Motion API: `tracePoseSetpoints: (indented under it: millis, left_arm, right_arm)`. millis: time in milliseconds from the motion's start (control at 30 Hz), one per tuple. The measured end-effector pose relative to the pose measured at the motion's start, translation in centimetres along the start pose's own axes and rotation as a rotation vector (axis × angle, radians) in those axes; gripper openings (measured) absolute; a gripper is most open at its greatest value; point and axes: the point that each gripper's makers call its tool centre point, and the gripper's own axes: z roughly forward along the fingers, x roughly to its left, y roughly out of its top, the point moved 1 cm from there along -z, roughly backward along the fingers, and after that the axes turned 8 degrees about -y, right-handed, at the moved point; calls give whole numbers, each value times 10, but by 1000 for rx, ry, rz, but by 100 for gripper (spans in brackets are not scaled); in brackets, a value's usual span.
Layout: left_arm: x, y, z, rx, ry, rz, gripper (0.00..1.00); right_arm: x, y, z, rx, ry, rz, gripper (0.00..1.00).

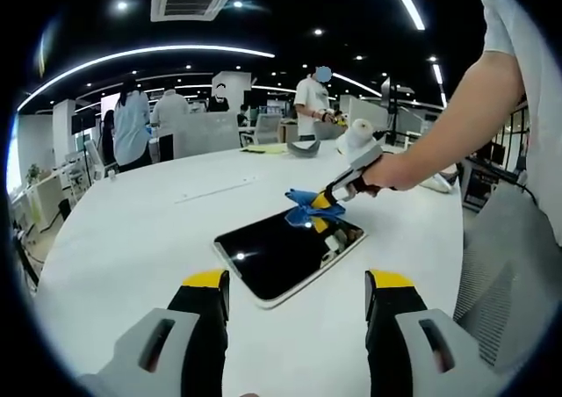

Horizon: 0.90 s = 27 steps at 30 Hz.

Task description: Wipe the mirror surface with the cleaning cloth until all visible marks leave the cleaned area.

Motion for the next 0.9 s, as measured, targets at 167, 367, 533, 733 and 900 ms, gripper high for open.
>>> tracePoseSetpoints:
  millis: [167, 367, 533, 733, 900]
  left_arm:
    - [0, -1, 0, 2, -2, 1, 62]
    - [1, -2, -1, 5, -1, 0, 62]
    - [1, -2, -1, 5, -1, 0, 62]
    - [2, -3, -1, 7, 0, -2, 62]
    - [3, -4, -2, 10, 2, -3, 62]
  right_arm:
    - [0, 2, 1, 0, -1, -4, 2]
    - [0, 3, 4, 1, -5, -12, 2]
    - [4, 7, 7, -1, 0, -21, 2]
    - [13, 13, 11, -7, 14, -40, 2]
    - [15, 14, 12, -9, 18, -42, 2]
